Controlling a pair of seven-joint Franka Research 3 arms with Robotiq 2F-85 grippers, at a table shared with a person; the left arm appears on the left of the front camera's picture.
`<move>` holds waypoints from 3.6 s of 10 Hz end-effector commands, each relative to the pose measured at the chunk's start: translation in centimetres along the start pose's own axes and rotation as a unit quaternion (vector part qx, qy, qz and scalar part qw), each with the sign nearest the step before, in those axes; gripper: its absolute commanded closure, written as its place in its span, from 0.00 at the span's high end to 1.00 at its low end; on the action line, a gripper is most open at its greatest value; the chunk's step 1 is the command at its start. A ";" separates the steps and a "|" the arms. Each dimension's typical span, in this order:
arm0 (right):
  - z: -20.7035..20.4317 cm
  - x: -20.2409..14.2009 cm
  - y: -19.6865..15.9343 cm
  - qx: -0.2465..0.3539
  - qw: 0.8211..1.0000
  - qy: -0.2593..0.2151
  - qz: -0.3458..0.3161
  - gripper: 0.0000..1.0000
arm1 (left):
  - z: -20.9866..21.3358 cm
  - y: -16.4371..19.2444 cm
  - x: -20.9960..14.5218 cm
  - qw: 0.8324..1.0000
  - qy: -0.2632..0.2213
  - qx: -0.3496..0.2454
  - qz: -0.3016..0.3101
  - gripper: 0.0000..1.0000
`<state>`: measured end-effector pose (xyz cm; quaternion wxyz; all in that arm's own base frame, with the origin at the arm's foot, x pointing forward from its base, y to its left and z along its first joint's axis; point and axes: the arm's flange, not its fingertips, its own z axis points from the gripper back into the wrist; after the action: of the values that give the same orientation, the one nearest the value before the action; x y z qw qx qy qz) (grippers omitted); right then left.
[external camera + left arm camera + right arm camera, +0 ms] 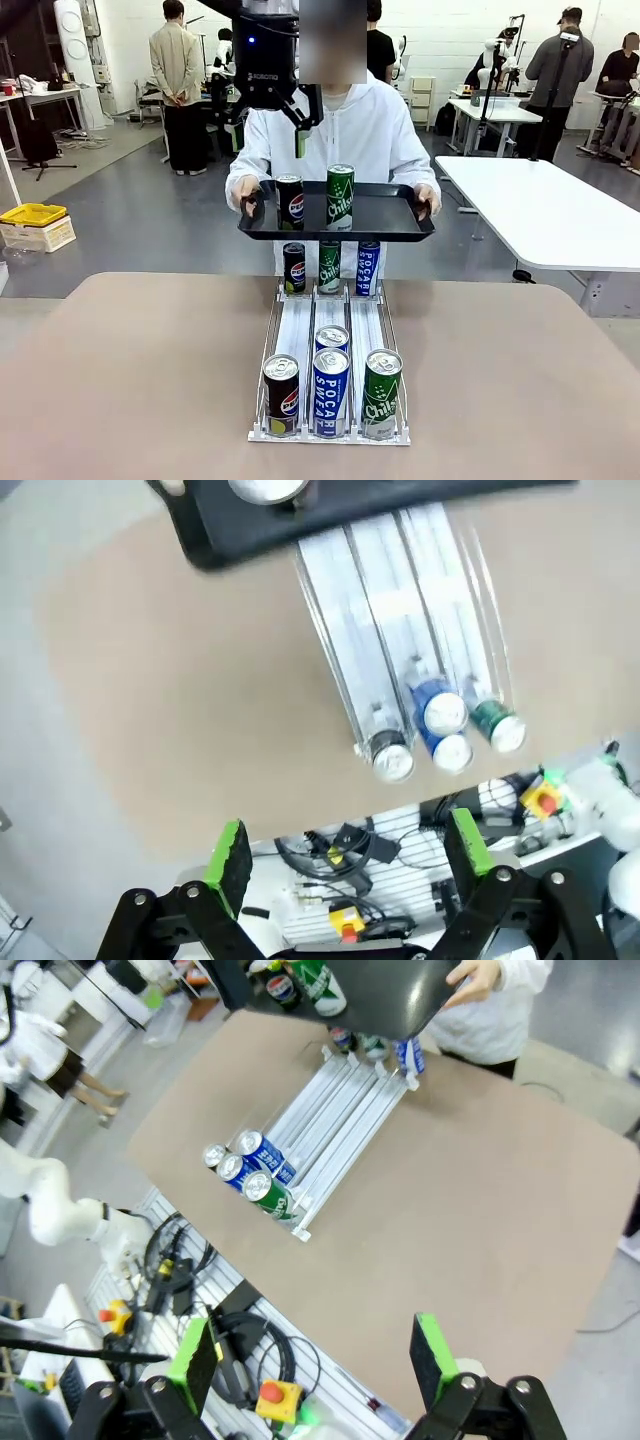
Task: Retrieve and hand over the desired beverage to the person.
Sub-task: Place the picked can on the Handle tray extended by the person.
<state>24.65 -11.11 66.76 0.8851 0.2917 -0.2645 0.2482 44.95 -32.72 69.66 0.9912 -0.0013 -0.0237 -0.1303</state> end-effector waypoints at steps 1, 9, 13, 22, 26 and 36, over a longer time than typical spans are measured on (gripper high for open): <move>0.0 0.2 0.0 0.012 1.000 -0.005 0.009 1.00 | -5.5 2.9 -6.6 0.999 -0.002 0.003 -0.036 1.00; 0.0 0.2 0.0 0.012 1.000 -0.005 0.009 1.00 | -8.6 3.7 -9.7 0.999 0.014 0.014 -0.026 1.00; 0.0 0.2 0.0 0.012 1.000 -0.005 0.009 1.00 | -8.6 3.7 -9.7 0.999 0.014 0.014 -0.026 1.00; 0.0 0.2 0.0 0.012 1.000 -0.005 0.009 1.00 | -3.2 25.4 -17.0 0.905 -0.138 -0.357 -0.184 1.00; 0.0 0.2 0.0 0.012 1.000 -0.005 0.009 1.00 | -3.8 27.5 -20.9 0.897 -0.205 -0.320 -0.225 1.00; 0.0 0.2 0.0 0.012 1.000 -0.005 0.009 1.00 | -2.6 26.3 -21.4 0.897 -0.207 -0.314 -0.233 1.00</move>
<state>24.56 -11.16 66.77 0.8850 0.2908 -0.2642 0.2500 31.43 -1.98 66.16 0.8533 -0.3341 -0.1851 -0.3550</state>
